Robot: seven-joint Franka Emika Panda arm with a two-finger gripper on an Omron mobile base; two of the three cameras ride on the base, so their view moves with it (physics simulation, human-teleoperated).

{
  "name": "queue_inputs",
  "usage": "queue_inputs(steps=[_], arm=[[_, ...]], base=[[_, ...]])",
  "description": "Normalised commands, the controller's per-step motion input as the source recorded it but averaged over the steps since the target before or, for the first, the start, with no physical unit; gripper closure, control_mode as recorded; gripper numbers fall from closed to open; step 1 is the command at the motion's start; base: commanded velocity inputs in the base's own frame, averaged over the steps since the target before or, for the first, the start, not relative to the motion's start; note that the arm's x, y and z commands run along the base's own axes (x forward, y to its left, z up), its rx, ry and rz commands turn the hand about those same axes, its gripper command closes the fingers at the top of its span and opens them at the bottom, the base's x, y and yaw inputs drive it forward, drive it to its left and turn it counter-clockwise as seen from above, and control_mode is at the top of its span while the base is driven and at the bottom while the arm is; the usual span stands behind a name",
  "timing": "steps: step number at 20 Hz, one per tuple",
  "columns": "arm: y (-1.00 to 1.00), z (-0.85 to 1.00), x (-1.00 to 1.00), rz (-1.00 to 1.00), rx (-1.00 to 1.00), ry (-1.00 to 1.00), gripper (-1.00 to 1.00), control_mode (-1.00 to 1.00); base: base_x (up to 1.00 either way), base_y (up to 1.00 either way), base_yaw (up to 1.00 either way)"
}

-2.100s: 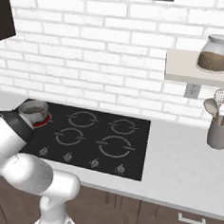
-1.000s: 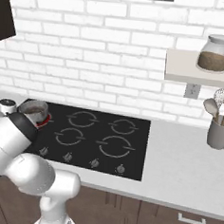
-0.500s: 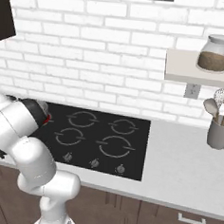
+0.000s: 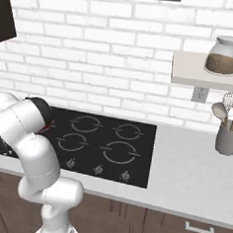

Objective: Turn off the front left burner of the stove.

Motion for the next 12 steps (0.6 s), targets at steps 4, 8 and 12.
queue_inputs(steps=[4, 8, 12], arm=[[0.09, -0.18, 0.0, 0.0, -0.01, 0.01, -1.0, -1.0], [0.13, -0.15, 0.12, 0.0, -0.06, 0.04, -1.0, -1.0], [0.12, -0.01, 0.28, 0.0, -0.03, 0.05, -1.0, -1.0]], base=[[0.0, 0.0, 0.0], [0.0, 0.0, 0.0], [0.0, 0.0, 0.0]])
